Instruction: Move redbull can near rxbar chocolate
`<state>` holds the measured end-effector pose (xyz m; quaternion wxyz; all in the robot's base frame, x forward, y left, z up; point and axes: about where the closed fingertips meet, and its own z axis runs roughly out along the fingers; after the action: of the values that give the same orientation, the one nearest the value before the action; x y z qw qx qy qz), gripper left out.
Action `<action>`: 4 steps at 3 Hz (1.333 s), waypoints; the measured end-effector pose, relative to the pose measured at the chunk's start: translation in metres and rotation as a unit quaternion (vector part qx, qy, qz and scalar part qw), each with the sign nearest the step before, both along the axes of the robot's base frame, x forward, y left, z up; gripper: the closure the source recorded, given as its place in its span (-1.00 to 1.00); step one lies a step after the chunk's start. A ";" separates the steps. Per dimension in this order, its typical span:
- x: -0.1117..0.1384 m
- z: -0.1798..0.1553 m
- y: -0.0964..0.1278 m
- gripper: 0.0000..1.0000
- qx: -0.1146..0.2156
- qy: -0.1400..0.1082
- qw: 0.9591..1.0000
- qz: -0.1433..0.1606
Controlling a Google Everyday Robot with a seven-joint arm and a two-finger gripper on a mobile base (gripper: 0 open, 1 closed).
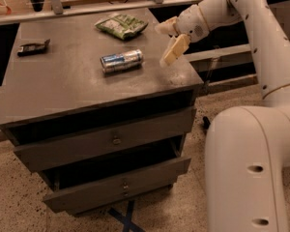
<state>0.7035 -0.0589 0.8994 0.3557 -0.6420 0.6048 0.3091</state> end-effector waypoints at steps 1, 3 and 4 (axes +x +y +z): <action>0.011 -0.004 0.018 -1.00 0.003 -0.005 1.000 0.023; 0.031 -0.027 0.068 -1.00 -0.021 -0.010 0.999 0.048; 0.033 -0.045 0.078 -1.00 -0.023 0.011 0.998 0.051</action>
Offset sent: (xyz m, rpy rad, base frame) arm 0.0646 0.0442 0.0049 -0.0777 -0.0506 0.1636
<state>0.7368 0.0193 0.8546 0.3182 -0.6767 0.5819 0.3198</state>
